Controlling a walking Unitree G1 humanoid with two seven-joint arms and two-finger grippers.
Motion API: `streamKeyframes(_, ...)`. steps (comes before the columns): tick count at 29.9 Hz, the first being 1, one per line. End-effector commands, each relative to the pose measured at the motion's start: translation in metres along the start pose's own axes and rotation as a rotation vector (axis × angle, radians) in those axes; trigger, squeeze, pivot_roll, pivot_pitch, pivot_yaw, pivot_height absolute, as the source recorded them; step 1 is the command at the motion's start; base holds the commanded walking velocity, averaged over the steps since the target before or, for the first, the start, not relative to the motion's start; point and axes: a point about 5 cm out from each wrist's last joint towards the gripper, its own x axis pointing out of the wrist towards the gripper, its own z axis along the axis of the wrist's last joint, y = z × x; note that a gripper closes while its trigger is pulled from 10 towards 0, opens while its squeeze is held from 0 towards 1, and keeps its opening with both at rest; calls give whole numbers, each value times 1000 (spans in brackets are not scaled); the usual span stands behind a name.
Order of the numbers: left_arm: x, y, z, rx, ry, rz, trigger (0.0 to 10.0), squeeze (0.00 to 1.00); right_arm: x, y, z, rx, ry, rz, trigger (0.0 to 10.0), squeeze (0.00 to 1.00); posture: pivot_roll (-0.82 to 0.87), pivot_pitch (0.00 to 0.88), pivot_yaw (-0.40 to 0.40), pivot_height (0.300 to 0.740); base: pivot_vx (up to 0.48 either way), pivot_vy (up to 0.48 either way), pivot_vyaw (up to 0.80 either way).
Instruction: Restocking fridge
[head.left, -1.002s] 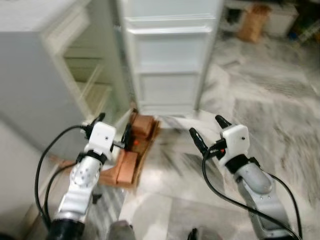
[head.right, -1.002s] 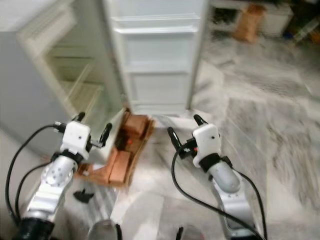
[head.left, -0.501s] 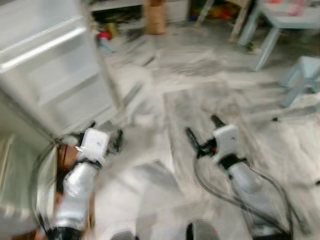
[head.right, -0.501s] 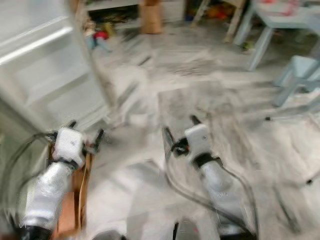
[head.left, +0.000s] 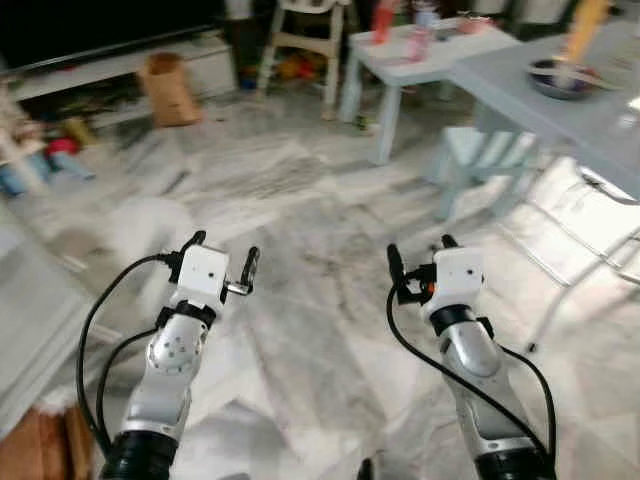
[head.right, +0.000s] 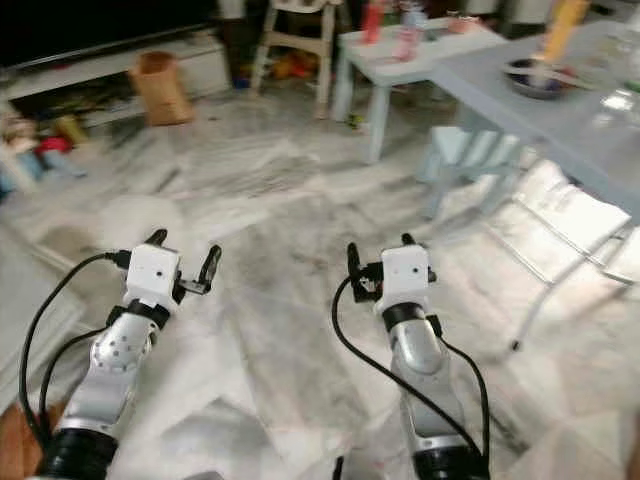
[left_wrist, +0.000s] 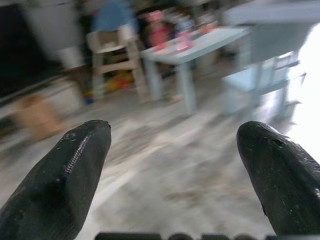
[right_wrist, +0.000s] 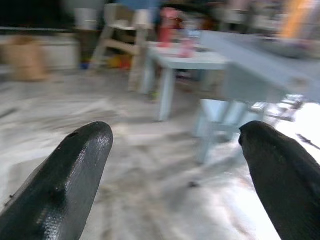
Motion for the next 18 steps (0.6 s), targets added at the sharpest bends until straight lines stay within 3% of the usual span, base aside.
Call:
streamKeyframes(1, -2, 12, -2, 2, 13, 31, 10000, 0, 4, 10, 5, 31, -27, 16, 10000, 0, 6, 0, 33, 740, 480, 0, -800)
streamKeyframes(7, 2, 11, -1, -13, 10, 29, 10000, 0, 10, 12, 7, 33, -41, 0, 10000, 0, 5, 0, 40, 740, 474, 0, -800)
streamKeyframes(11, 8, 11, 3, -18, -7, 23, 10000, 0, 17, 22, 12, 65, -68, 27, 10000, 0, -4, 0, 63, 740, 465, 0, -739)
streamKeyframes(18, 8, 18, 2, -37, 13, 101, 10000, 0, 22, 30, 19, 108, -84, 48, 10000, 0, 17, 13, 37, 740, 462, 0, -139)
